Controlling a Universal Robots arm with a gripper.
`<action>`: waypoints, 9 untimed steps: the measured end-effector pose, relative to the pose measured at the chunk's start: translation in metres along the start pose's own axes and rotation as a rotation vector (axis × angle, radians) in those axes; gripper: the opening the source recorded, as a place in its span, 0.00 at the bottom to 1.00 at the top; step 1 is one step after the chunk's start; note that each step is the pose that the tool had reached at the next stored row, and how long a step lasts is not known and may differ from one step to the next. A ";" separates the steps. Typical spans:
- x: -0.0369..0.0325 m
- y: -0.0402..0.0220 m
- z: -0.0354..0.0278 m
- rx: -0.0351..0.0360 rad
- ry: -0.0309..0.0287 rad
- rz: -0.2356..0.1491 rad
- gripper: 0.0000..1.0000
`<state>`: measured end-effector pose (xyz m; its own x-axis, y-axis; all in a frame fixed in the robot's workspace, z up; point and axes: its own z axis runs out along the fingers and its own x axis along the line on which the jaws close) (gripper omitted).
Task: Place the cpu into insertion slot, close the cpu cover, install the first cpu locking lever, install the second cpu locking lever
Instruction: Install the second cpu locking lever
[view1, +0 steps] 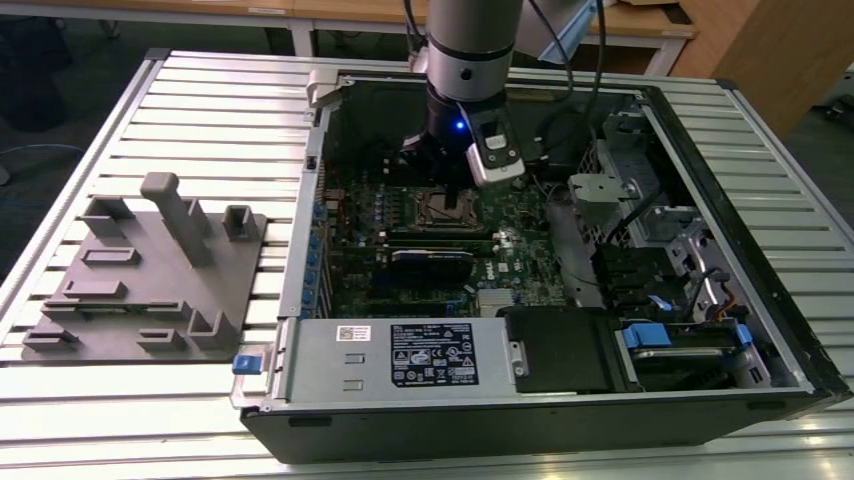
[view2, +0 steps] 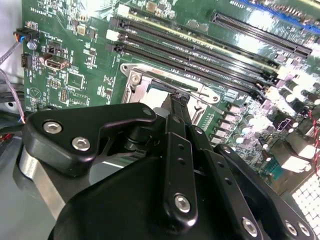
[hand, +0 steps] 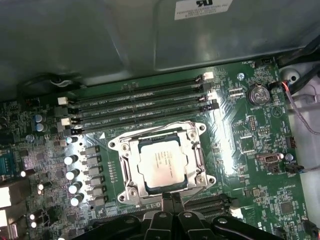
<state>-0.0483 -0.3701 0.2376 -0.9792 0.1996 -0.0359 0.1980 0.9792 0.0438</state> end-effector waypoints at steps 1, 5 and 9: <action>-0.0002 -0.0009 0.0000 0.0000 0.0000 0.000 0.11; -0.0005 -0.0025 -0.0001 0.0000 -0.0001 0.000 0.11; -0.0008 -0.0038 -0.0001 -0.0001 0.0000 -0.001 0.11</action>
<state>-0.0483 -0.3739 0.2376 -0.9794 0.1987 -0.0359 0.1971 0.9794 0.0438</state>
